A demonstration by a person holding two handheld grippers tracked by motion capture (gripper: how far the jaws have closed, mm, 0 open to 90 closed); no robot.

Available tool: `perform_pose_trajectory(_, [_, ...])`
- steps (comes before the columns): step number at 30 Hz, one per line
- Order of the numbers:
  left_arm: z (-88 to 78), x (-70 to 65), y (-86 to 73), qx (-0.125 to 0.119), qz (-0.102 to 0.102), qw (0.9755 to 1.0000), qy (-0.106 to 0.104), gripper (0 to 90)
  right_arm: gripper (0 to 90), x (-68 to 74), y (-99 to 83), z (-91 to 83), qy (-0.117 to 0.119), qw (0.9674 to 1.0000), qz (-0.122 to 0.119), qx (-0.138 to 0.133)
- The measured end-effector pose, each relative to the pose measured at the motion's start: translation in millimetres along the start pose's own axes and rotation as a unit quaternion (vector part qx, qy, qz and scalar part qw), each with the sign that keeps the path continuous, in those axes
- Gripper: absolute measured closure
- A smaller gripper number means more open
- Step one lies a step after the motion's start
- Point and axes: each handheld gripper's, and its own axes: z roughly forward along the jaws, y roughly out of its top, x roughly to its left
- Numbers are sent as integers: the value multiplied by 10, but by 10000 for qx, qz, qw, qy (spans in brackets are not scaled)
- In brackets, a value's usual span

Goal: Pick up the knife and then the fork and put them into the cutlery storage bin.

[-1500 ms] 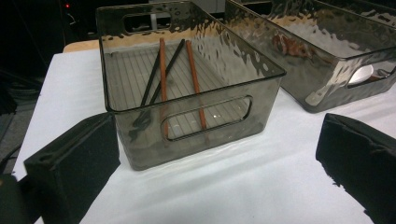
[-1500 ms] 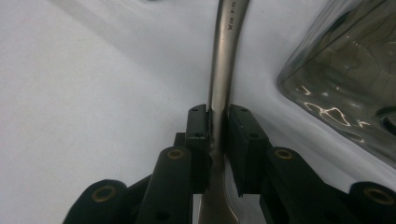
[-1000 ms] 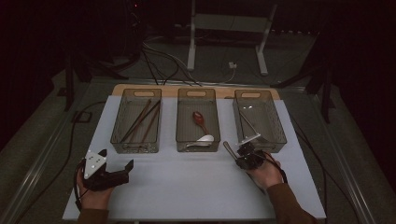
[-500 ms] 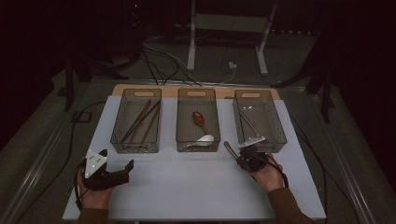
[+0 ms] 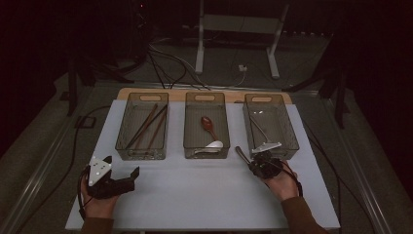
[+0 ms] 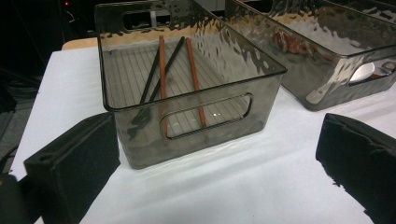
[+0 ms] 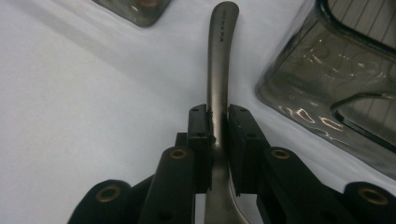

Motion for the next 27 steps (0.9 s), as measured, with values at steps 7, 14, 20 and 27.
perform_pose_trajectory(7, [-5, 5, 1, -12, -9, 10000, 10, 7, 806, -4, 33, -66, 27, 9999, 59, -154])
perform_pose_trajectory(14, [-8, 2, 3, -16, -10, 10000, 10, 7, 806, -6, 66, -128, 49, 9996, 108, -269])
perform_pose_trajectory(20, [-8, 4, 3, -18, -13, 10000, 9, 7, 806, -20, 98, -187, 40, 9991, 152, -388])
perform_pose_trajectory(27, [-9, 4, 3, -19, -13, 10000, 9, 6, 806, -41, 134, -244, 4, 9985, 213, -504])
